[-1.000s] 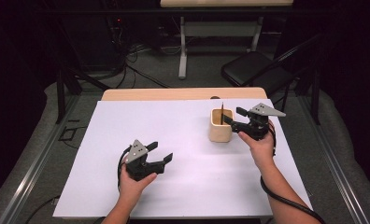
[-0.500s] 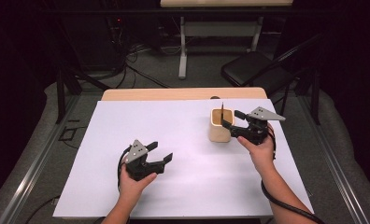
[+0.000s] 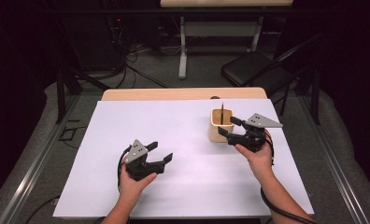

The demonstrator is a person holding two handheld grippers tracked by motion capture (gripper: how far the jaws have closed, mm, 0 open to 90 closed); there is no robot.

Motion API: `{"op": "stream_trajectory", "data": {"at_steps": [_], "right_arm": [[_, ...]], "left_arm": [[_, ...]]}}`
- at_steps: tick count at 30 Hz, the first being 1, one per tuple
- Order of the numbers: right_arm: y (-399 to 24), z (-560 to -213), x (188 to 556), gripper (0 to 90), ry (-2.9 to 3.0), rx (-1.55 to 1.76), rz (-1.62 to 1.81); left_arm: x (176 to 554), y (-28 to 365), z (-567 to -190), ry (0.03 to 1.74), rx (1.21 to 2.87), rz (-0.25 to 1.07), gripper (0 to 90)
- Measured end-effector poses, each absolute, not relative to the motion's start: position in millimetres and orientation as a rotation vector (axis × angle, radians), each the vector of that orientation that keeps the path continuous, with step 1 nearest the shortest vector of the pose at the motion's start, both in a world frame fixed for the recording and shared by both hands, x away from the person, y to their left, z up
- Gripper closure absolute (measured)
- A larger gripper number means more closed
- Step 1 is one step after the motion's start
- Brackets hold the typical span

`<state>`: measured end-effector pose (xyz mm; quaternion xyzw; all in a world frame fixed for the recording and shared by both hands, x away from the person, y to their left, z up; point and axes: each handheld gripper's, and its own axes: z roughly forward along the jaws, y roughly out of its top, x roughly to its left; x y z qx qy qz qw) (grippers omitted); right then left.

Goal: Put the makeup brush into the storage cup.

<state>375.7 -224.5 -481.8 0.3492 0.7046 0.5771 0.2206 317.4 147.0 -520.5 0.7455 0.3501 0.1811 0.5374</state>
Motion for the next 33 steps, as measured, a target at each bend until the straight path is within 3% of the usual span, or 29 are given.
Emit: {"op": "stream_trajectory", "data": {"at_steps": [33], "right_arm": [[-216.9,-488.4,330.9,30.8,1.961,0.878,1.676]], "left_arm": [[317.0,146.1,-520.7,0.833,1.775,0.429,24.6]]}}
